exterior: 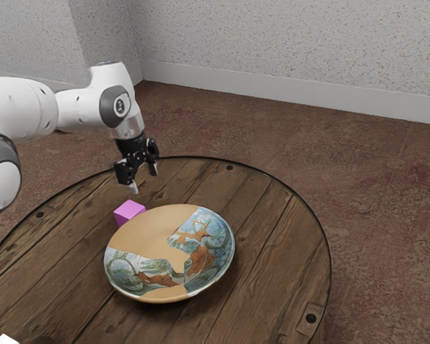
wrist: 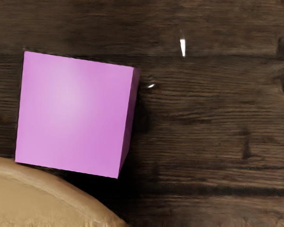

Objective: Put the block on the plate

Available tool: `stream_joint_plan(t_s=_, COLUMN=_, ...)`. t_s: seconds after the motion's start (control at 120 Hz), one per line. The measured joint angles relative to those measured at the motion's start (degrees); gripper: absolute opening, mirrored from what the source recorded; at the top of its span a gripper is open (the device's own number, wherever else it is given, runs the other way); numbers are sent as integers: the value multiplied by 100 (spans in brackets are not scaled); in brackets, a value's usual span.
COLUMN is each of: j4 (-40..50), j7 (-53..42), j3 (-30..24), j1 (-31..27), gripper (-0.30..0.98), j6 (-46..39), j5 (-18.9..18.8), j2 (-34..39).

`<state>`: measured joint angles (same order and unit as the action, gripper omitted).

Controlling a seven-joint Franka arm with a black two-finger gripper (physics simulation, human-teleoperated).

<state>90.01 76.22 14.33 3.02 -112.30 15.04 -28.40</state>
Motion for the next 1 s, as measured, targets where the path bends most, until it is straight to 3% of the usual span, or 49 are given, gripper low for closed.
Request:
stream_joint_plan(t_s=0.3, j4=919, j7=17, j3=-55, j1=116, gripper=69, j6=-258, j5=-2, j2=634)
stream_joint_plan(t_s=0.658, j4=1269, j7=-55, j3=305, j1=110, gripper=69, j6=-812, j5=-39, j2=521)
stream_joint_plan(t_s=1.0, j4=1342, j7=-174, j3=324, j1=103, gripper=69, j6=-1202, j5=-19, j2=119)
